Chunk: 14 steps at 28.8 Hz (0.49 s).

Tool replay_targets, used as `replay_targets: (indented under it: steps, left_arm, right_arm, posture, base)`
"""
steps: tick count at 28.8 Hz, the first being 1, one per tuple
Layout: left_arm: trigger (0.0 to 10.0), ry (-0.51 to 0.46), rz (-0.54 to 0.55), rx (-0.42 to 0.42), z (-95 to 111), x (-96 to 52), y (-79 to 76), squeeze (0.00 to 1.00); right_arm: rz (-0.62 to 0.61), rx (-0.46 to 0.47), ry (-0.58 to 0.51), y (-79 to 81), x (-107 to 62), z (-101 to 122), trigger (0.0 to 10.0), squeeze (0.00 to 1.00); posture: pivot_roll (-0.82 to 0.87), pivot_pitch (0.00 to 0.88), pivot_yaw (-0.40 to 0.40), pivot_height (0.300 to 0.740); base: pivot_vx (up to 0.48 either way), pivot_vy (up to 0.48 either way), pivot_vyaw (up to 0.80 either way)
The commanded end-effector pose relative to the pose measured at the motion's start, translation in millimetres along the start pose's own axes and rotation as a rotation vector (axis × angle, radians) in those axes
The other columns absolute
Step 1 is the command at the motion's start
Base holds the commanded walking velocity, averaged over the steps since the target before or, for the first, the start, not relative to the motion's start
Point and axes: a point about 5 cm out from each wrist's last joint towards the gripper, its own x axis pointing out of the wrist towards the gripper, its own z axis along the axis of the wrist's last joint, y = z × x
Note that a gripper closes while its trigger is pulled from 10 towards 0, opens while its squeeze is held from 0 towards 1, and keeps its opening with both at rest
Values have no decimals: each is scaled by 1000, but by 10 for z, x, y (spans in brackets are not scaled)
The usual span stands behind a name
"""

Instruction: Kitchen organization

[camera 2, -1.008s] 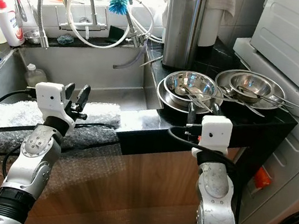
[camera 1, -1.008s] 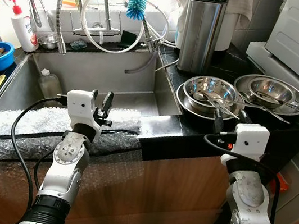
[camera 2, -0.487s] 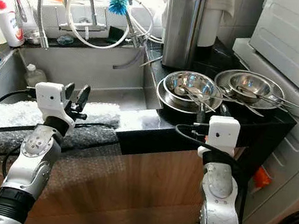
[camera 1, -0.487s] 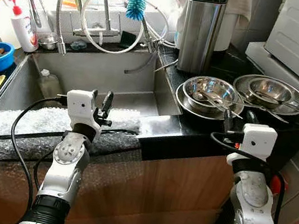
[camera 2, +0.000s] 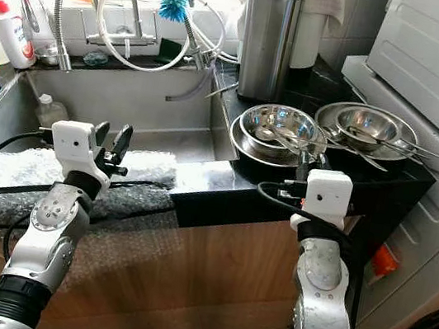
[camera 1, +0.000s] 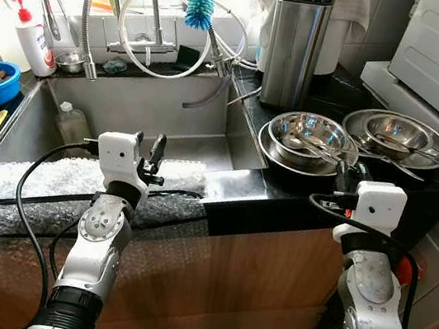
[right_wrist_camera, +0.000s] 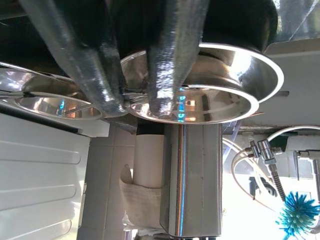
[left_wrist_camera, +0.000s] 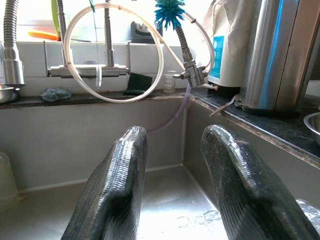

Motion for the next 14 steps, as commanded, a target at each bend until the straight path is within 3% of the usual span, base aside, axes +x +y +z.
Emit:
replay_targets:
  steps: [1, 14]
  left_arm:
    - [10000, 5, 5, 32, -1, 7, 39, 0]
    - [10000, -5, 5, 41, 31, 25, 44, 0]
  right_arm:
    - [-3, 10, 3, 5, 40, 10, 0, 0]
    - [21, 37, -31, 44, 74, 90, 0, 0]
  posture:
    - [2, 0, 99, 740]
    - [2, 0, 97, 740]
  base:
    - [0, 0, 0]
    - [0, 0, 0]
